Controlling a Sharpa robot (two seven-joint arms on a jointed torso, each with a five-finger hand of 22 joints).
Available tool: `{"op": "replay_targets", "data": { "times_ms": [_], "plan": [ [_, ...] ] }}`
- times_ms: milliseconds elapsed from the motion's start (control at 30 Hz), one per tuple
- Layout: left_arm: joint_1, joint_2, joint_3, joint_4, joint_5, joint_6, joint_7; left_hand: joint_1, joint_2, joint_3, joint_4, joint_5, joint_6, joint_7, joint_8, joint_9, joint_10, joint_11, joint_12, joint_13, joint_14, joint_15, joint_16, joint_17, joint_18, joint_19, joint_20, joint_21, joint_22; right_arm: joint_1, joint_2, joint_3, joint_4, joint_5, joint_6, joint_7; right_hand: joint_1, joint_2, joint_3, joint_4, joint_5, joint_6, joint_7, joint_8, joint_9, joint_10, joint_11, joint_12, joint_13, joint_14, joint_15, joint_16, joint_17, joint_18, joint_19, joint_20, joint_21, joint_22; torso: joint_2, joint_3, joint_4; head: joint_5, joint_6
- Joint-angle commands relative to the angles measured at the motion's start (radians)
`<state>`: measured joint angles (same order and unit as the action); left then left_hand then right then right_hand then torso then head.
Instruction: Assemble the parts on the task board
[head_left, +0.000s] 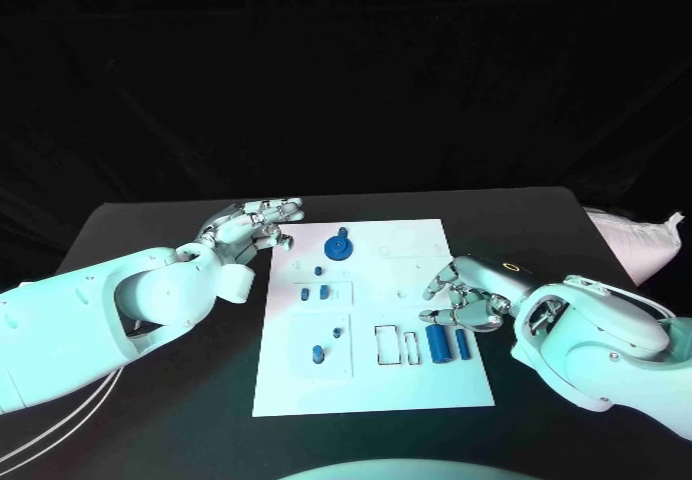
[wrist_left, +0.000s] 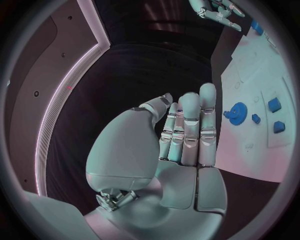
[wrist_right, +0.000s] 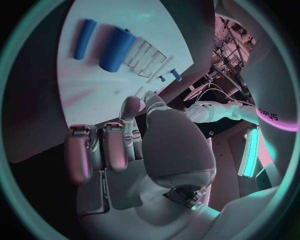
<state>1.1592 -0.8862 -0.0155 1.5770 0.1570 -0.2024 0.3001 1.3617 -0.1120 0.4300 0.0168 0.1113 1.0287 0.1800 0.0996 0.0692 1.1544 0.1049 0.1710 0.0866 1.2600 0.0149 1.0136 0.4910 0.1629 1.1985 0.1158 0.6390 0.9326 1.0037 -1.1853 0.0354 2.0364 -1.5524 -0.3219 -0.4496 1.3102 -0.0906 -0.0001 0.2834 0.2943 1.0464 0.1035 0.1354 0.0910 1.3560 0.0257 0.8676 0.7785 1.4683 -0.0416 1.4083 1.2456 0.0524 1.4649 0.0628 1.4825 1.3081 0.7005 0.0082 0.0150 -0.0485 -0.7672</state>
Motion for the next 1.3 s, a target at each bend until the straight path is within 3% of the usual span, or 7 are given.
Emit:
{"op": "replay_targets", "data": {
  "times_ms": [33, 167, 500, 700, 900, 1300],
  "plan": [
    [0.000, 0.002, 0.000, 0.004, -0.003, 0.017, 0.003, 0.009, 0.001, -0.006, -0.002, -0.002, -0.006, 0.001, 0.004, -0.001, -0.007, -0.002, 0.003, 0.000, -0.008, 0.002, -0.005, -0.001, 0.016, -0.006, 0.002, -0.004, -0.001, -0.001, -0.020, -0.003, 0.011, 0.043, 0.027, -0.078, -0.009, 0.015, -0.028, 0.004, 0.007, 0.007, 0.006, 0.010, 0.004, 0.002, -0.001, 0.092, 0.116, 0.052, -0.003, 0.009, 0.014, -0.021, 0.019, 0.003, 0.008, 0.151, -0.004, -0.0007, -0.0139, -0.004, 0.002],
    [0.000, 0.006, 0.000, 0.003, -0.003, 0.020, 0.002, 0.009, 0.001, -0.006, -0.002, -0.002, -0.006, 0.001, 0.004, -0.001, -0.007, -0.002, 0.003, 0.000, -0.008, 0.002, -0.005, -0.001, 0.016, -0.006, 0.002, -0.004, -0.001, -0.006, -0.042, -0.009, 0.020, 0.030, 0.056, -0.117, -0.042, 0.037, -0.077, 0.007, 0.020, 0.012, 0.000, 0.031, 0.019, 0.021, -0.003, 0.211, 0.266, 0.056, -0.006, 0.027, 0.044, -0.025, 0.032, 0.002, 0.021, 0.170, -0.007, -0.0014, -0.0166, -0.009, 0.000],
    [-0.002, 0.006, -0.001, 0.002, -0.003, 0.021, 0.001, 0.009, 0.001, -0.006, -0.002, -0.002, -0.006, 0.001, 0.004, -0.001, -0.007, -0.002, 0.003, 0.000, -0.008, 0.002, -0.005, -0.001, 0.016, -0.006, 0.002, -0.004, -0.001, -0.032, -0.032, -0.014, 0.013, -0.002, 0.117, -0.184, -0.081, 0.040, -0.135, 0.009, 0.008, 0.008, -0.001, 0.049, 0.036, 0.021, -0.005, 0.247, 0.330, 0.057, -0.006, 0.033, 0.053, -0.027, 0.036, 0.002, 0.026, 0.177, -0.005, -0.0023, -0.0145, -0.010, -0.002],
    [-0.002, 0.005, -0.002, 0.003, -0.003, 0.021, 0.001, 0.009, 0.001, -0.006, -0.002, -0.002, -0.006, 0.001, 0.004, -0.001, -0.007, -0.002, 0.003, 0.000, -0.008, 0.002, -0.005, -0.001, 0.016, -0.006, 0.002, -0.004, -0.001, -0.045, -0.013, -0.015, 0.006, -0.011, 0.130, -0.184, -0.087, 0.041, -0.143, 0.009, 0.004, 0.010, -0.002, 0.053, 0.040, 0.020, -0.005, 0.248, 0.335, 0.056, -0.006, 0.032, 0.052, -0.027, 0.035, 0.002, 0.025, 0.176, -0.006, -0.0033, -0.0176, -0.007, -0.004],
    [-0.002, 0.004, -0.002, 0.004, -0.003, 0.022, 0.001, 0.009, 0.001, -0.006, -0.002, -0.002, -0.006, 0.001, 0.004, -0.001, -0.007, -0.002, 0.003, 0.000, -0.008, 0.002, -0.005, -0.001, 0.016, -0.006, 0.002, -0.004, -0.001, -0.058, 0.010, -0.016, -0.009, -0.022, 0.130, -0.177, -0.086, 0.042, -0.145, 0.008, 0.004, 0.011, -0.003, 0.055, 0.042, 0.022, -0.006, 0.254, 0.343, 0.056, -0.006, 0.033, 0.053, -0.027, 0.034, 0.002, 0.024, 0.175, -0.005, -0.0026, -0.0143, -0.007, -0.006],
    [-0.003, 0.003, -0.002, 0.003, -0.003, 0.021, 0.000, 0.009, 0.001, -0.006, -0.002, -0.002, -0.006, 0.001, 0.004, -0.001, -0.007, -0.002, 0.003, 0.000, -0.008, 0.002, -0.005, -0.001, 0.016, -0.006, 0.002, -0.004, -0.001, -0.079, 0.060, -0.016, -0.056, -0.024, 0.138, -0.164, -0.069, 0.055, -0.149, 0.006, 0.010, 0.016, -0.006, 0.067, 0.052, 0.028, -0.008, 0.270, 0.368, 0.056, -0.008, 0.034, 0.056, -0.027, 0.035, 0.001, 0.026, 0.177, -0.005, -0.0036, -0.0153, 0.001, -0.009]
  ]
}}
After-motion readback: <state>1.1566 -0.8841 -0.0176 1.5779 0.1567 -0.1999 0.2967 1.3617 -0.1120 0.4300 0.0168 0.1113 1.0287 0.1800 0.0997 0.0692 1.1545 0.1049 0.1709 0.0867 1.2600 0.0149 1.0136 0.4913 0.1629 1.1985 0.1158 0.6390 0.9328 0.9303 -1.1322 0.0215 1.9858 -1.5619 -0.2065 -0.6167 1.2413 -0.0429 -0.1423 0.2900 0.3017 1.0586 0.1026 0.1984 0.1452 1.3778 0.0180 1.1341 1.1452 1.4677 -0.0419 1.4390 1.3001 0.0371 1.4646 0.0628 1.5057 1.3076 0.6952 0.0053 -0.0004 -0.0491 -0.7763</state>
